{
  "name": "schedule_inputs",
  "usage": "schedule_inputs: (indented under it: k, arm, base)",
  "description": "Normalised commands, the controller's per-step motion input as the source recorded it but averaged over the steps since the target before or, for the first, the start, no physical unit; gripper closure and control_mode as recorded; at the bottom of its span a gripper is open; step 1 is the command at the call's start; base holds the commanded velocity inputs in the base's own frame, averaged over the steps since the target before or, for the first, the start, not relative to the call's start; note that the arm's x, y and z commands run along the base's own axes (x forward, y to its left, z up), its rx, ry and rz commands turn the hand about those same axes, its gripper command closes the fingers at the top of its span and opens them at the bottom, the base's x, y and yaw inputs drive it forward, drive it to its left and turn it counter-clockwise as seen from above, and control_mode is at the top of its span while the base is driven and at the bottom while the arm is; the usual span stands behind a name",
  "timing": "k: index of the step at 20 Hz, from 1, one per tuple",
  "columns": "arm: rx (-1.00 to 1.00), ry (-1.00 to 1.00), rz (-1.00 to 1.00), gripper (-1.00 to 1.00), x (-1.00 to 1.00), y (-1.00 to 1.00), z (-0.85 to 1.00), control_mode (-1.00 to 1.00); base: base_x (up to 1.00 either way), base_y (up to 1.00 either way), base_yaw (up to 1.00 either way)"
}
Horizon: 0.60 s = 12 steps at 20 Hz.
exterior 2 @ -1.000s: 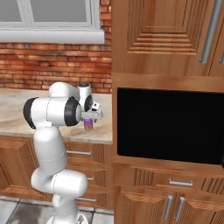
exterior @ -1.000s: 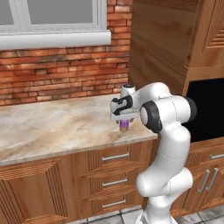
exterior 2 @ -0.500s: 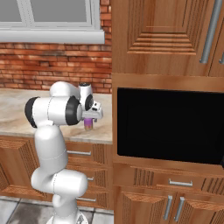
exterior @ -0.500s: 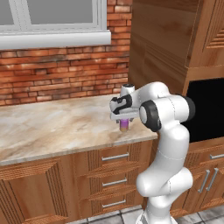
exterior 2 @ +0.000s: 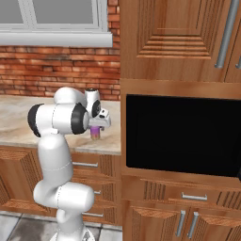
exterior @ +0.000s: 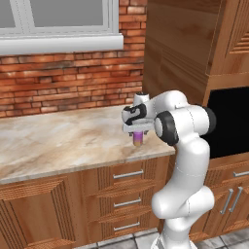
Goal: Four empty soda cans are scattered around the kitchen. Gather all the cans and cluster them next to the stove for recycling.
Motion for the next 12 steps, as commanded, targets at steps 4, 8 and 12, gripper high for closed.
schedule_inputs:
  k: [4, 8, 12]
  arm:
    - [-0.01, 0.01, 0.00, 1.00, 0.00, 0.00, -0.03, -1.00]
    - [0.00, 0.00, 0.00, 1.00, -0.04, 0.00, 0.00, -1.00]
    - [0.00, -0.01, 0.00, 1.00, -0.17, 0.00, 0.07, -1.00]
  base:
    - [0.00, 0.00, 0.00]
    - [0.00, 0.00, 0.00]
    - [0.00, 0.00, 0.00]
